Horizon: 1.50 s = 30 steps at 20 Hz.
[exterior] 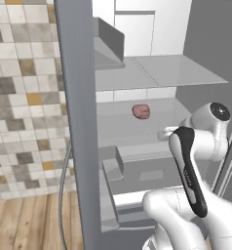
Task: Pick the egg and butter from the fridge and place them by the bowl for mixing.
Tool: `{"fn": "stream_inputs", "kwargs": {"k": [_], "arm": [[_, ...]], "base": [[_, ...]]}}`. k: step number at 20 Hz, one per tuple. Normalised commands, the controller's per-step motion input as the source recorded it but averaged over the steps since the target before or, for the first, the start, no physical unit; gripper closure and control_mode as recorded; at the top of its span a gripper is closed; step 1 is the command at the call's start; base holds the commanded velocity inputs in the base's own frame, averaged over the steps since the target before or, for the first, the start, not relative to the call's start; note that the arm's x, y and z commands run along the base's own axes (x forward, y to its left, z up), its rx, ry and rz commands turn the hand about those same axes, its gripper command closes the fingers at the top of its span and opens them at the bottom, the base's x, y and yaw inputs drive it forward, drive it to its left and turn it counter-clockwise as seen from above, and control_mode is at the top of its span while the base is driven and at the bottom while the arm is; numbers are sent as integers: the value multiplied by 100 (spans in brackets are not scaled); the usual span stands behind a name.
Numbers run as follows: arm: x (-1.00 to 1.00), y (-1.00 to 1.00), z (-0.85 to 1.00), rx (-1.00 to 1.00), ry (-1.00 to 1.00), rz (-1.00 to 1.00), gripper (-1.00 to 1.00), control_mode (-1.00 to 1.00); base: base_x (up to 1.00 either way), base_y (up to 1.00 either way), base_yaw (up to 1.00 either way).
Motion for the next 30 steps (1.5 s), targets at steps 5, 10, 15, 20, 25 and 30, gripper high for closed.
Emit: {"fn": "stream_inputs", "kwargs": {"k": [5, 10, 15, 20, 25, 30], "arm": [[0, 0, 0, 0, 0, 0, 100, 100], [0, 0, 0, 0, 0, 0, 100, 100], [0, 0, 0, 0, 0, 0, 100, 100], [0, 0, 0, 0, 0, 0, 100, 100], [0, 0, 0, 0, 0, 0, 100, 100], [0, 0, 0, 0, 0, 0, 100, 100]], "base": [[-53, 0, -1], [-49, -1, 0], [-11, 11, -7], [-14, 25, -17], [-18, 47, -47], [-40, 19, -26]]}}
